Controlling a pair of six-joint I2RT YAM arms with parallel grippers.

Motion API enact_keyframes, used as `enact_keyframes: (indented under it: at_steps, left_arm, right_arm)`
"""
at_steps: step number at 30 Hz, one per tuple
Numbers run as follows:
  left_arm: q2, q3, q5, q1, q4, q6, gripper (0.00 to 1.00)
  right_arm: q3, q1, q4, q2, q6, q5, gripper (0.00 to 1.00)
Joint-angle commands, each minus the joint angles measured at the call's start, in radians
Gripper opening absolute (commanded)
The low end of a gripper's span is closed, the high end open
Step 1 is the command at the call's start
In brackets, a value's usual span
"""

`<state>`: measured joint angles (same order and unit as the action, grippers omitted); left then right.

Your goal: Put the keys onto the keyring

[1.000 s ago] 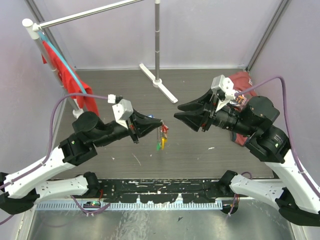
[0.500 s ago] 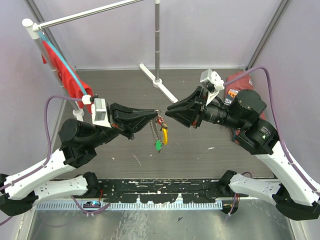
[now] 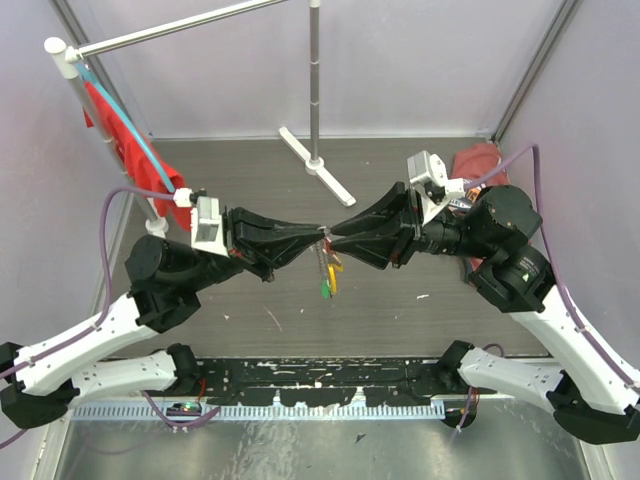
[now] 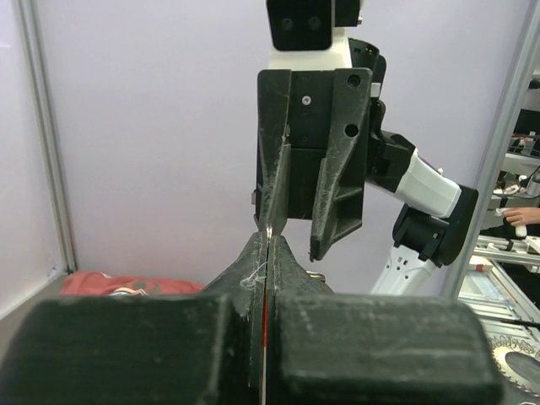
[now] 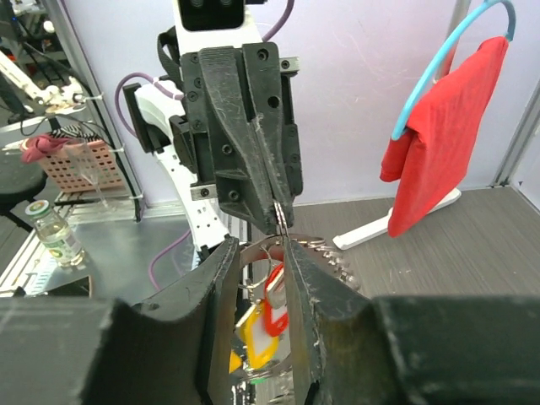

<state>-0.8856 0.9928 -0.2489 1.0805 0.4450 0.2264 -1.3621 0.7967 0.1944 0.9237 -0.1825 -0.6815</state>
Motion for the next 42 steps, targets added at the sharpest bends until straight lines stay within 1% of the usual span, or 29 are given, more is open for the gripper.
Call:
enact_keyframes:
  at_steps: [1,4,6,9,13,17,20,22,24,30,34,35,40,42]
  left_arm:
    - [-0.011,0.036,-0.041,-0.002,0.059,0.020,0.00]
    - [-0.013,0.040,-0.044,-0.002,0.053,0.019,0.00]
    - [-0.015,0.044,-0.044,-0.001,0.048,0.019,0.00]
    - [-0.018,0.065,-0.061,-0.002,0.012,0.011,0.00]
    - [-0.037,0.108,-0.118,-0.001,-0.050,0.000,0.00]
    - [-0.050,0.123,-0.129,-0.002,-0.063,0.001,0.00]
    - [-0.056,0.131,-0.135,-0.002,-0.065,0.001,0.00]
    - [-0.060,0.135,-0.137,-0.002,-0.065,0.001,0.00]
    - [-0.065,0.138,-0.141,-0.002,-0.065,0.003,0.00]
    - [-0.068,0.139,-0.142,-0.002,-0.069,0.003,0.00]
    - [-0.070,0.138,-0.143,-0.002,-0.071,0.002,0.00]
    - [-0.070,0.139,-0.143,-0.002,-0.073,0.003,0.00]
    - [-0.062,0.135,-0.137,-0.002,-0.078,-0.001,0.00]
    - [-0.061,0.134,-0.135,-0.002,-0.080,-0.004,0.00]
  right_arm:
    - [-0.004,0.005,-0.069,0.008,0.009,-0.060,0.33]
    - [0.001,0.004,-0.064,0.002,0.012,-0.055,0.28]
    - [-0.005,0.005,-0.042,0.000,0.023,-0.055,0.26]
    - [-0.033,0.005,0.043,-0.003,0.094,-0.022,0.31]
    - [-0.073,0.005,0.180,-0.006,0.193,0.023,0.32]
    - [-0.087,0.004,0.224,-0.008,0.235,-0.004,0.28]
    - [-0.087,0.004,0.228,-0.008,0.239,-0.013,0.23]
    - [-0.090,0.004,0.229,-0.009,0.241,-0.017,0.22]
    - [-0.091,0.004,0.228,-0.010,0.241,-0.018,0.23]
    - [-0.093,0.004,0.226,-0.012,0.240,-0.027,0.36]
    - [-0.093,0.004,0.223,-0.013,0.239,-0.025,0.40]
    - [-0.094,0.005,0.221,-0.012,0.238,-0.024,0.39]
    - [-0.090,0.004,0.222,-0.011,0.233,-0.024,0.22]
    - [-0.090,0.004,0.222,-0.012,0.232,-0.015,0.17]
